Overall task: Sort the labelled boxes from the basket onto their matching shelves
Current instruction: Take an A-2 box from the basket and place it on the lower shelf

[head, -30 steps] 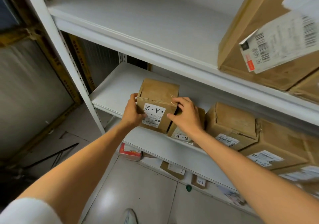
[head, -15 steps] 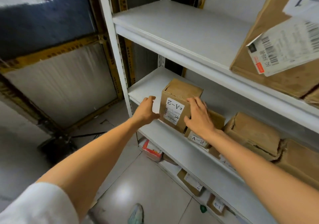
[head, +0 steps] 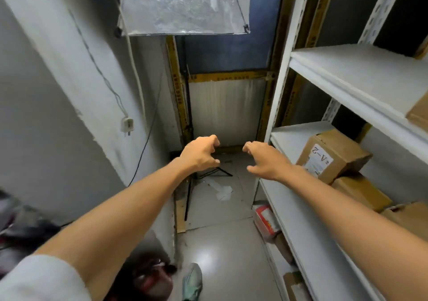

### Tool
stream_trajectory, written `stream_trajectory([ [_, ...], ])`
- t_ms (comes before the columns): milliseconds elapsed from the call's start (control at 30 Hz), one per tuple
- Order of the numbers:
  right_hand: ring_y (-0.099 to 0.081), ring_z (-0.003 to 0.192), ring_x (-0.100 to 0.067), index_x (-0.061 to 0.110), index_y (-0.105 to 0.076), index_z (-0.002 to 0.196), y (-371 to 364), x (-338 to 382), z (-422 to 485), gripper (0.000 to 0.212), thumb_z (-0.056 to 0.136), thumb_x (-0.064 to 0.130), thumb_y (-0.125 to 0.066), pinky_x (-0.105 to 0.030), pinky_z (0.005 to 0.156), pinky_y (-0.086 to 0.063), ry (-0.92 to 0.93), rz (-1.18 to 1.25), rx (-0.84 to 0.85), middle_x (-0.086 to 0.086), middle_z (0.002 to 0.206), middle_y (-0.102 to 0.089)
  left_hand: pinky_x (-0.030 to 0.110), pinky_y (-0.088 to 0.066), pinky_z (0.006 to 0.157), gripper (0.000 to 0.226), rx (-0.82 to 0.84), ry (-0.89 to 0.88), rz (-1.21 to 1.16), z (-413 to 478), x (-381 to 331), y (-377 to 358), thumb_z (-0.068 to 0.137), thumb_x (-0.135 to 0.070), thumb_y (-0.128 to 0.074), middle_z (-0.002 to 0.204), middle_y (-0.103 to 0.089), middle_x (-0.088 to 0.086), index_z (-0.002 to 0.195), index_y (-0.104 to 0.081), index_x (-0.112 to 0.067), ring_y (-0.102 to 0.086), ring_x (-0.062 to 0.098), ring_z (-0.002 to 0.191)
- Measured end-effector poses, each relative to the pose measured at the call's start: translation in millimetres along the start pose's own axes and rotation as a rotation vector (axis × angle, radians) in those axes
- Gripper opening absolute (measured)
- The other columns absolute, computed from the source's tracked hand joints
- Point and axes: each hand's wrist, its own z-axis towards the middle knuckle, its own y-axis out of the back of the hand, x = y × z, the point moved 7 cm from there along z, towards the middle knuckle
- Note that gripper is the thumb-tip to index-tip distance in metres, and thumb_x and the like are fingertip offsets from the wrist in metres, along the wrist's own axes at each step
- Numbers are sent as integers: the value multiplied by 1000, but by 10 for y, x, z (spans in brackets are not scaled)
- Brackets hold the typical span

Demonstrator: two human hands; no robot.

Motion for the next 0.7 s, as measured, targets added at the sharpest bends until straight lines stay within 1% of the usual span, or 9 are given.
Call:
stream_trajectory([
  [100, -57, 107, -25, 15, -52, 125, -88, 662, 65, 49, 80, 25, -70, -39, 87, -52, 155, -15, 19, -6, 121, -58, 34, -50, 83, 51, -54, 169, -14, -638, 441, 172, 79, -33, -75, 112, -65, 1, 123, -54, -19, -61, 21, 102],
  [167, -56, 108, -26, 14, -51, 125, -206, 1200, 42, 52, 79, 26, -72, -37, 85, -51, 280, -33, 81, -6, 120, -56, 35, -52, 83, 49, -83, 300, -26, -1149, 760, 256, 77, -35, -75, 108, -65, 0, 119, -56, -21, -62, 21, 99],
  [300, -55, 111, -29, 11, -50, 127, -472, 2370, -130, 57, 77, 29, -73, -40, 87, -49, 526, -82, 202, -9, 120, -55, 38, -54, 83, 47, -159, 536, -73, -2248, 1308, 321, 72, -35, -74, 103, -66, 0, 114, -58, -22, -63, 23, 96],
  [400, -56, 111, -30, 11, -51, 126, -717, 3237, -412, 57, 75, 28, -72, -37, 86, -49, 694, -110, 260, -9, 121, -58, 36, -52, 83, 44, -217, 689, -89, -3151, 1616, 348, 71, -36, -75, 102, -67, 1, 109, -60, -21, -63, 23, 95],
  [500, -57, 110, -30, 11, -54, 125, -913, 4108, -884, 54, 76, 27, -71, -35, 84, -49, 854, -136, 328, -9, 121, -59, 37, -53, 80, 37, -296, 848, -129, -4258, 1886, 399, 71, -40, -75, 99, -67, 2, 98, -60, -21, -63, 24, 94],
  [567, -59, 101, -30, 8, -59, 114, -1006, 4487, -1127, 42, 77, 24, -69, -33, 74, -47, 942, -143, 340, -10, 110, -62, 36, -53, 76, 38, -315, 913, -124, -4798, 1926, 418, 73, -43, -73, 98, -65, 0, 101, -60, -22, -63, 24, 92],
  [633, -57, 84, -28, 9, -58, 95, -1153, 5035, -1527, 27, 76, 25, -68, -30, 64, -39, 1037, -109, 370, -6, 90, -61, 37, -54, 78, 45, -305, 1006, -110, -5545, 1926, 443, 76, -42, -71, 101, -64, 0, 114, -59, -21, -62, 23, 92],
  [667, -53, 80, -26, 11, -55, 91, -1214, 5309, -1773, 24, 78, 26, -67, -30, 64, -36, 1090, -91, 400, -3, 84, -56, 38, -54, 79, 45, -305, 1052, -110, -5920, 1919, 453, 77, -41, -71, 103, -64, 1, 115, -59, -19, -62, 24, 94],
  [700, -50, 81, -22, 13, -52, 94, -1278, 5583, -2016, 25, 80, 27, -67, -29, 66, -35, 1149, -90, 442, 0, 86, -52, 38, -53, 80, 44, -316, 1102, -108, -6286, 1905, 477, 78, -39, -72, 105, -64, 2, 114, -59, -18, -62, 25, 95],
])
